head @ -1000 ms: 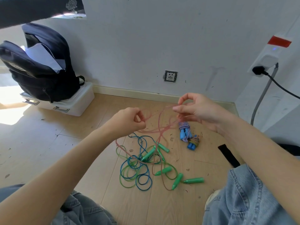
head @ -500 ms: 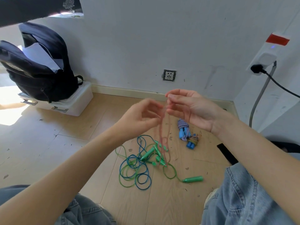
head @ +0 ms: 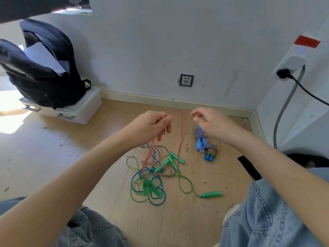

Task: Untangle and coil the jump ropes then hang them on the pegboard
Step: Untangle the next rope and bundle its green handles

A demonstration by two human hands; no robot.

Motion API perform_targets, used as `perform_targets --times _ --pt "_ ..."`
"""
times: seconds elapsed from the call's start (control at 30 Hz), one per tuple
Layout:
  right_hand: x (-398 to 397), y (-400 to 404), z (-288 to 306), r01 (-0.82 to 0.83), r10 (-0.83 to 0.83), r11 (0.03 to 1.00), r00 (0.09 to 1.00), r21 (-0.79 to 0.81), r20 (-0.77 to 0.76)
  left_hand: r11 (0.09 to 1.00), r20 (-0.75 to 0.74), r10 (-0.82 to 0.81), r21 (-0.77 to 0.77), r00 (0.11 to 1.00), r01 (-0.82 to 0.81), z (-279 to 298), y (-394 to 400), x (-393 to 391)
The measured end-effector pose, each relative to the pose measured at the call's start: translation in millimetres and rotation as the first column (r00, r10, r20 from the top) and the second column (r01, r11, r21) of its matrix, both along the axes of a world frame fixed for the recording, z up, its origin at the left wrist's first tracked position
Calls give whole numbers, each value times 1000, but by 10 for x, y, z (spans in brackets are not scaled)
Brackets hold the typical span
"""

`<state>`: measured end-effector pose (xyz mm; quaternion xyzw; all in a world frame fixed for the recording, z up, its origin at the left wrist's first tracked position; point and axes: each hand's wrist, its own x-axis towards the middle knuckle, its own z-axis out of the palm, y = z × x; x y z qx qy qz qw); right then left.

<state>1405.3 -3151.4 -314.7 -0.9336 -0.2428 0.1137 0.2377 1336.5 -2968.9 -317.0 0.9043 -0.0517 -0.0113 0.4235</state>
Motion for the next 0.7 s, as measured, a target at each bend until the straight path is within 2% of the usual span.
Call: perform_targets --times 0.03,0.07,0.1,0.17,0.2,0.23,0.3,0.37,0.4,0.43,0.47,0.5,0.53,0.57,0.6,0.63,0.7 --pt "-8 9 61 -48 56 987 997 154 -50 999 -9 -26 20 1000 26 -1 -31 -12" --pt "-14 7 105 -94 161 943 968 318 -191 998 -26 -56 37 998 57 -13 -64 -24" --pt "-39 17 136 -129 275 907 902 400 -334 995 -38 -84 43 996 85 -23 -88 -35" --pt "-135 24 156 -259 405 901 789 347 -462 993 -24 -103 46 994 104 -43 -97 -20" --pt "-173 42 140 -295 409 906 794 305 -449 994 -17 -93 52 996 94 -55 -75 -8" --pt "-178 65 119 -264 384 910 829 319 -407 995 -25 -79 62 997 81 -70 -42 -5" --pt "-98 75 146 -17 225 861 909 509 -350 988 -126 -71 130 989 88 -144 24 -22" --pt "28 -2 217 251 64 677 916 692 -395 948 -309 -58 280 949 150 -277 43 -64" --pt "85 -49 213 302 10 663 911 685 -411 923 -369 -39 343 929 175 -335 37 -82" --pt "110 -97 185 274 -29 760 920 590 -390 910 -386 -22 374 922 178 -359 28 -93" --pt "102 -122 140 195 -54 898 938 395 -342 918 -364 -11 365 931 154 -335 16 -89" --pt "74 -130 87 101 -56 985 956 143 -288 937 -305 -4 330 952 110 -284 11 -70" --pt "47 -126 29 18 -32 998 972 -64 -232 955 -226 -9 287 974 75 -228 6 -40" --pt "16 -105 -2 -50 20 986 983 -159 -182 969 -159 -36 234 987 73 -174 -10 -22" --pt "-24 -72 -5 -123 98 984 979 -128 -180 981 -117 -79 170 990 98 -123 -45 -14" --pt "-66 -34 7 -200 189 979 950 -22 -251 987 -93 -118 97 989 127 -84 -92 -19" --pt "-123 32 13 -265 331 942 830 204 -450 990 -82 -138 -45 987 135 -65 -161 -28"
